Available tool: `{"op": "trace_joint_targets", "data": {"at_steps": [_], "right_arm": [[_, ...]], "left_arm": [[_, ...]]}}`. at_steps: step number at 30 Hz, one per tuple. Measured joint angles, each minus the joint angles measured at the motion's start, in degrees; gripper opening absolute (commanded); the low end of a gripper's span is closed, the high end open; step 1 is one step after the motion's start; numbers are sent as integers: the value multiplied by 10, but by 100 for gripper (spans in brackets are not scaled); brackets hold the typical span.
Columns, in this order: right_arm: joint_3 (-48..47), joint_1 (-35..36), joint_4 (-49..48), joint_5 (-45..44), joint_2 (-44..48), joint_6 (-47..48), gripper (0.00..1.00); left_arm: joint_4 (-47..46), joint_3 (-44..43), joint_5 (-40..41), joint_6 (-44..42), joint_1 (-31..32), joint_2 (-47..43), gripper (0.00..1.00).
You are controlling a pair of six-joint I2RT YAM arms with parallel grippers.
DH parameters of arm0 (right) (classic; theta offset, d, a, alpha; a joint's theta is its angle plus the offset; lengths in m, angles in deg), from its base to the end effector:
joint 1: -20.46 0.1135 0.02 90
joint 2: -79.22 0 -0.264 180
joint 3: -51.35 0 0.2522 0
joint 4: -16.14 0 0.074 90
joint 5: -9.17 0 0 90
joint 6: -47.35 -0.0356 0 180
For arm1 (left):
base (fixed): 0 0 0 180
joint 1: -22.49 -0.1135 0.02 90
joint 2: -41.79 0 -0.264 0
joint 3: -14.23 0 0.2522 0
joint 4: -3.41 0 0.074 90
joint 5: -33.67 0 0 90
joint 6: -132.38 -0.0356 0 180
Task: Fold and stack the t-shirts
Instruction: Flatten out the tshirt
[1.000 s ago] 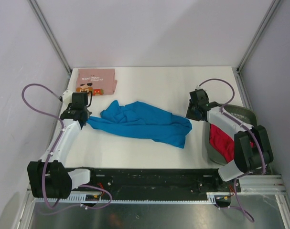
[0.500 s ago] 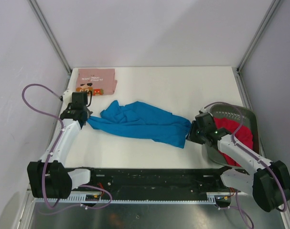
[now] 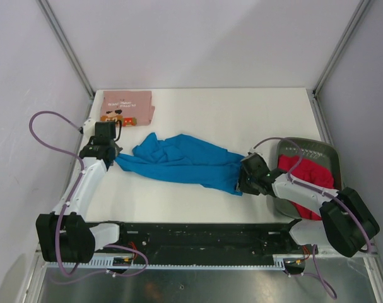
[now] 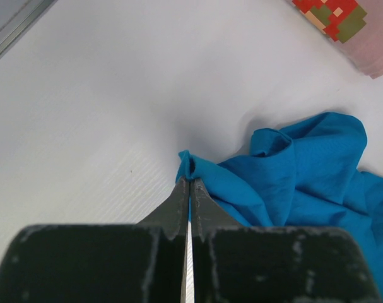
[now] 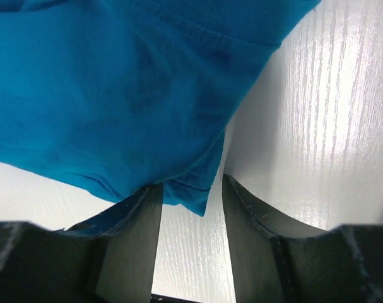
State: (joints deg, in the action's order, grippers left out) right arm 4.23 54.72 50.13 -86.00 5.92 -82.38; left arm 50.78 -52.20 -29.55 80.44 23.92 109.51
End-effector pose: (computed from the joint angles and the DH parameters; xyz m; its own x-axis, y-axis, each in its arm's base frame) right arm 0.1877 0.1240 0.1601 -0.8861 0.1667 -0.4325 0.0556 0.9646 0.2578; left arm 0.2422 0.0100 0.2727 -0.4213 -0.5400 -0.7286 -0.6794 0.7201 -0.1409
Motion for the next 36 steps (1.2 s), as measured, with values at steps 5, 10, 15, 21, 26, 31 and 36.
{"op": "trace_joint_targets", "data": {"at_steps": [5,10,15,21,26,31,36], "right_arm": [[-3,15,-19,-19,-11,-7,47],[-13,34,-23,-47,-28,-8,35],[-16,44,-24,-64,-36,-12,5],[-23,40,14,-65,-20,-16,0],[-74,-10,101,-64,79,0,0],[-195,-71,156,-65,183,23,0],[-283,-95,177,-66,230,40,0]], "left_arm": [[0,0,0,0,0,0,0],[0,0,0,0,0,0,0],[0,0,-1,0,0,0,0],[0,0,-8,-2,0,-3,0],[0,0,-20,-12,-1,-31,0],[4,-11,-37,-30,-1,-90,0],[5,-57,-64,-41,-1,-157,0]]}}
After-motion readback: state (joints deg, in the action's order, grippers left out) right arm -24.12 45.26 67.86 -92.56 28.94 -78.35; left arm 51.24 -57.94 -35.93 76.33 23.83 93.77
